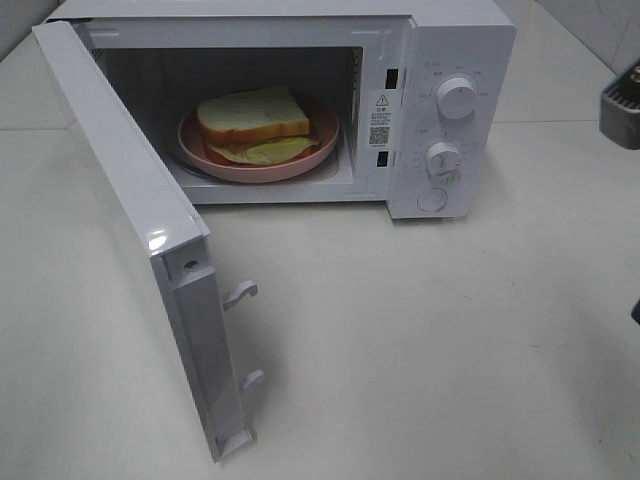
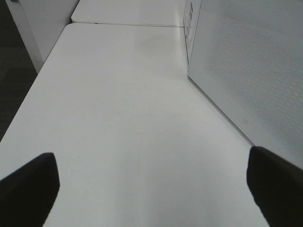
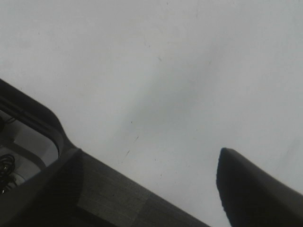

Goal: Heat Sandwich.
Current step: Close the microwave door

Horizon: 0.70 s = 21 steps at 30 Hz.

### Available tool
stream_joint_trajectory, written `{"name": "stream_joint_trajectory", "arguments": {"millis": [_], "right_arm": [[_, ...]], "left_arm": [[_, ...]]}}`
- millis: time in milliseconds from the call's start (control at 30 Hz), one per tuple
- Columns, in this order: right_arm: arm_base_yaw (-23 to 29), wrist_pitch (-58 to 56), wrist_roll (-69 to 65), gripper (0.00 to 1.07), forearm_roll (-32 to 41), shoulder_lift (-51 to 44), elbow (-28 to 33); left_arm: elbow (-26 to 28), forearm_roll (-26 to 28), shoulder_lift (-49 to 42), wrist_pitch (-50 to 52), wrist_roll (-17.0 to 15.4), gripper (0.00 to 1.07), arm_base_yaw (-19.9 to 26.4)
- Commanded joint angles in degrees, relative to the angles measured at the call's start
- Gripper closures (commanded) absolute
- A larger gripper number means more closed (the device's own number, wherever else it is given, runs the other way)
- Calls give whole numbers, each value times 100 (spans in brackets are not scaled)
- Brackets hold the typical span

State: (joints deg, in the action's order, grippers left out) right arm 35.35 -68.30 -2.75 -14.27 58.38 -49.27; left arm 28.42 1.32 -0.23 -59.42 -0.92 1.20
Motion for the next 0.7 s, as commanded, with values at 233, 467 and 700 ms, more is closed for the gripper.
{"name": "stream_joint_trajectory", "arguments": {"millis": [233,467,700], "right_arm": [[-6,-332,-74,31,281,-1306,17],[-6,-321,-189,31,361,-2492,321],[-46,-332,-252,31,413,-3146,745]], "left_arm": [[-6,11,-115,11,17,5,11],[-6,11,-115,11,17,5,11],[-6,11,-115,11,17,5,11]]}}
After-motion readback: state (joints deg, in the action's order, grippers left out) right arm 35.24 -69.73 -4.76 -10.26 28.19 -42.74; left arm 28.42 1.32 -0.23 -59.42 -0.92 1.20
